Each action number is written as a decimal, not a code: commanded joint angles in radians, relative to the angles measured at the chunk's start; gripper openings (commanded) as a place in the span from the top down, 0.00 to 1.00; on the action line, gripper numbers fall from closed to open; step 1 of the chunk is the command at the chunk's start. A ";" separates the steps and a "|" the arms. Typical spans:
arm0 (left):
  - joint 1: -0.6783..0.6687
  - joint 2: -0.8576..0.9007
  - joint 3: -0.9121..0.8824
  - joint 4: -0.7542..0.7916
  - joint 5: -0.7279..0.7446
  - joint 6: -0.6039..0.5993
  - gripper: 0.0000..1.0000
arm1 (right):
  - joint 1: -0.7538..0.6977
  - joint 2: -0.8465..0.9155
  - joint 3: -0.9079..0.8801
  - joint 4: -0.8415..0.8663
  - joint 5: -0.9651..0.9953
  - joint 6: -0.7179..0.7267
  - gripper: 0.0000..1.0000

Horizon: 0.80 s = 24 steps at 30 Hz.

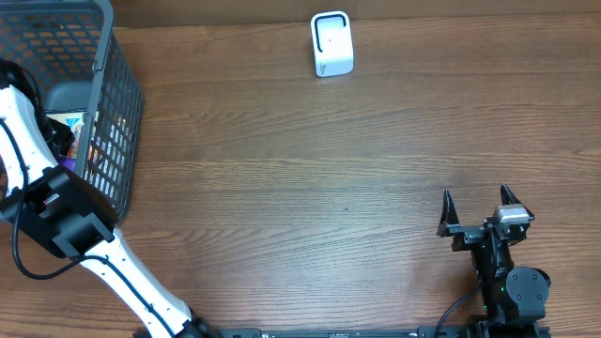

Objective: Scan the item barcode
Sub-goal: 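Reach the left gripper into the basket and grasp the pink pad pack, then lift the pink pack out and carry it toward the white scanner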

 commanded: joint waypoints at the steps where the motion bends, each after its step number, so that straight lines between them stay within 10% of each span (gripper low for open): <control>1: -0.002 0.016 -0.047 -0.005 -0.054 -0.006 0.48 | 0.001 -0.010 -0.010 0.006 0.005 -0.002 0.00; 6: -0.002 0.016 -0.125 0.018 -0.058 -0.006 0.60 | 0.001 -0.010 -0.010 0.006 0.005 -0.001 0.00; 10: -0.002 0.016 -0.155 0.038 -0.061 0.028 0.96 | 0.001 -0.010 -0.010 0.006 0.005 -0.002 0.00; 24: -0.002 0.009 0.225 -0.161 -0.048 0.035 0.96 | 0.001 -0.010 -0.010 0.006 0.005 -0.001 0.00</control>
